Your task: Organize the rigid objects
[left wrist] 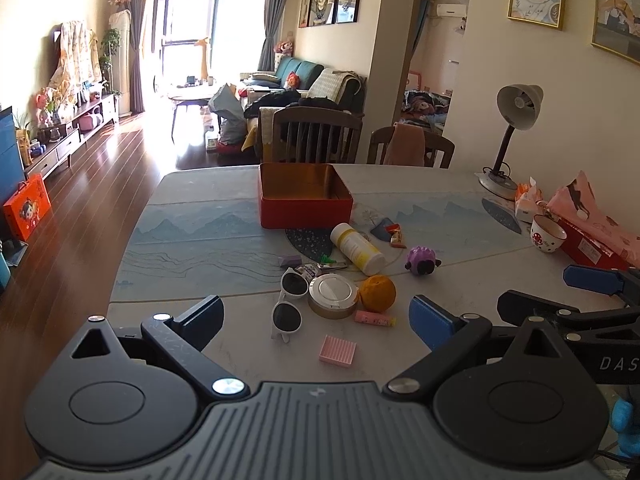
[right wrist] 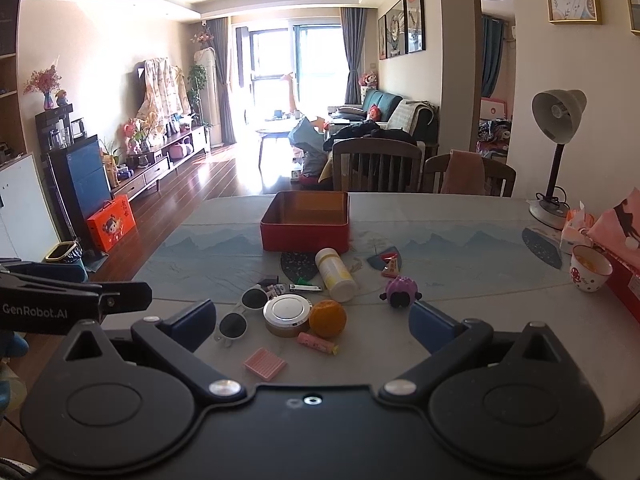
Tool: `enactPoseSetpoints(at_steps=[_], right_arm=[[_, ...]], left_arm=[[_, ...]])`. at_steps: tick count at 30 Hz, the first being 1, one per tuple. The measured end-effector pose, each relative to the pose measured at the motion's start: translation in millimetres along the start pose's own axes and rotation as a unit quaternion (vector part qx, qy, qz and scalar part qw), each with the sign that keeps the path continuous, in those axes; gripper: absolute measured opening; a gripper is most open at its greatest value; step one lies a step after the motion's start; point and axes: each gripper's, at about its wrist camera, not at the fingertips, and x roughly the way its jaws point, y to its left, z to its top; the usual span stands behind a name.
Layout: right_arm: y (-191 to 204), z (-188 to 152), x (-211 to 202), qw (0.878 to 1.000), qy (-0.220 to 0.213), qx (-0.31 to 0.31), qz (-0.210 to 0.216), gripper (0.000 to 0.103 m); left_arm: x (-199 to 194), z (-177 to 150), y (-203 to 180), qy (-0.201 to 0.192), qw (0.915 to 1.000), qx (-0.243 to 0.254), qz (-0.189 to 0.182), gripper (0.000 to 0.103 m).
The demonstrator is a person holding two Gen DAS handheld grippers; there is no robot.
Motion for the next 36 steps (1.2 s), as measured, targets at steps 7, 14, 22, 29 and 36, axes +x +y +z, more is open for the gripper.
enactPoseSetpoints(at_steps=[7, 14, 22, 29, 36], right_arm=[[0.3, 2.2, 3.2, 1.000, 0.000, -0.001, 0.001, 0.103], [-21.2, 10.9, 28.4, 1.000, 0.005, -0.017, -0.015, 0.102], [-55.4, 19.0, 79.1, 0.999, 0.027, -0.029, -0.008, 0.100], [-91.0, 22.3, 136.5, 0.997, 0.061, -0.036, -0.009, 0.098], [-121.7, 18.4, 195.4, 0.993, 0.112, -0.022, -0.010, 0.089]], left_arm=[[4.1, 3.3, 4.1, 0.002, 0.9999, -0.009, 0.010, 0.100], [31.6, 12.9, 15.1, 0.016, 0.9995, -0.026, 0.010, 0.100], [81.6, 27.9, 18.3, 0.022, 0.9988, -0.019, 0.038, 0.100], [140.3, 29.3, 31.1, 0.069, 0.9947, -0.041, 0.064, 0.100], [196.1, 19.4, 28.0, 0.093, 0.9913, -0.007, 0.092, 0.100]])
